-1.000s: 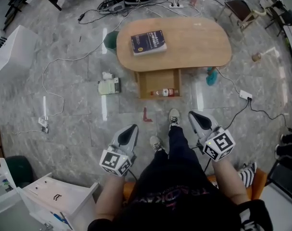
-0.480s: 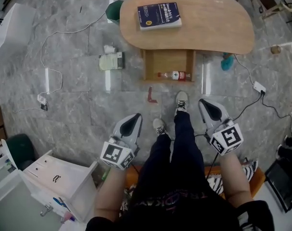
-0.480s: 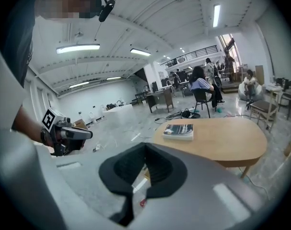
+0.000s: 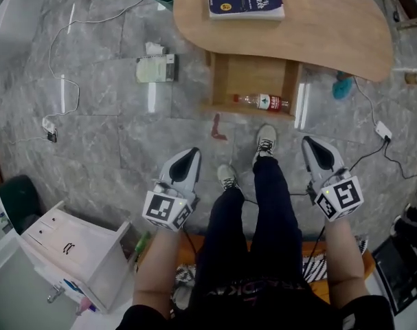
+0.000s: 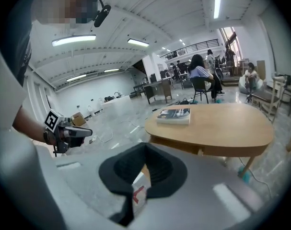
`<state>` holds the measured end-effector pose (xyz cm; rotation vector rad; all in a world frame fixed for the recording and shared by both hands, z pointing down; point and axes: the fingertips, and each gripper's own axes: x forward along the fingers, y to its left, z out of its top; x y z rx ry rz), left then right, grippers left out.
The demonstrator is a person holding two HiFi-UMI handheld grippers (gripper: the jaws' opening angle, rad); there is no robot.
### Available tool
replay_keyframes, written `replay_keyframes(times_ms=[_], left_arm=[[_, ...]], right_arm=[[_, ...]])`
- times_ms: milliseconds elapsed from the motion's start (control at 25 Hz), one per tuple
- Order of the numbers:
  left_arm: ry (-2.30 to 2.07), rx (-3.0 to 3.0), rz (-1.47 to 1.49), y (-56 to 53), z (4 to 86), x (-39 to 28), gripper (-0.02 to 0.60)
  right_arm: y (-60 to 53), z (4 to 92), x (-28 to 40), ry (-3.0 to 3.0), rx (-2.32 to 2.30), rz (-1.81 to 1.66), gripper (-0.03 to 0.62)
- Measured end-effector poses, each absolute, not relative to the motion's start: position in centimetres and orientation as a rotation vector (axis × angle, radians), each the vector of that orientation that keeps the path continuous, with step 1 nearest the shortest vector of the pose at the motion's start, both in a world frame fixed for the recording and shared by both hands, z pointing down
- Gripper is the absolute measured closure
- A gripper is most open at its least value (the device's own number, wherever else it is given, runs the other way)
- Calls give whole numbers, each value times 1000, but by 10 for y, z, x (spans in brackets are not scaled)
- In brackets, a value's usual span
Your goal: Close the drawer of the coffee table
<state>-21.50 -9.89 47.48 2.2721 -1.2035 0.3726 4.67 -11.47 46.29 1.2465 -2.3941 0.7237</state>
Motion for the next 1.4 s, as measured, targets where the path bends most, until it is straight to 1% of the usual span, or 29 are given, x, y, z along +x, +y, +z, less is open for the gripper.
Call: replay_keyframes(times_ms=[200, 800, 1040, 1320, 1360, 1400], left_arm=[[-1249, 2224, 382, -108, 540, -227, 581], [-1308, 2274, 478, -150, 718, -248, 581], [-1410, 2348, 472, -171, 770, -264, 580], [-1489, 2424, 416, -176, 802, -291, 580], [-1486, 2440, 419, -177, 806, -294, 573], [-1482, 2458, 421, -178, 809, -297, 549]], right_arm=[[-124, 530, 46, -2369, 1173, 723, 594], [-180, 681, 58, -2429, 1138, 646, 594], [-209, 708, 75, -2509, 1214, 538, 594], [-219, 700, 96, -2610, 1351, 363, 594], [-220, 702, 102, -2608, 1381, 341, 594], [-220, 706, 109, -2593, 1408, 320, 594]])
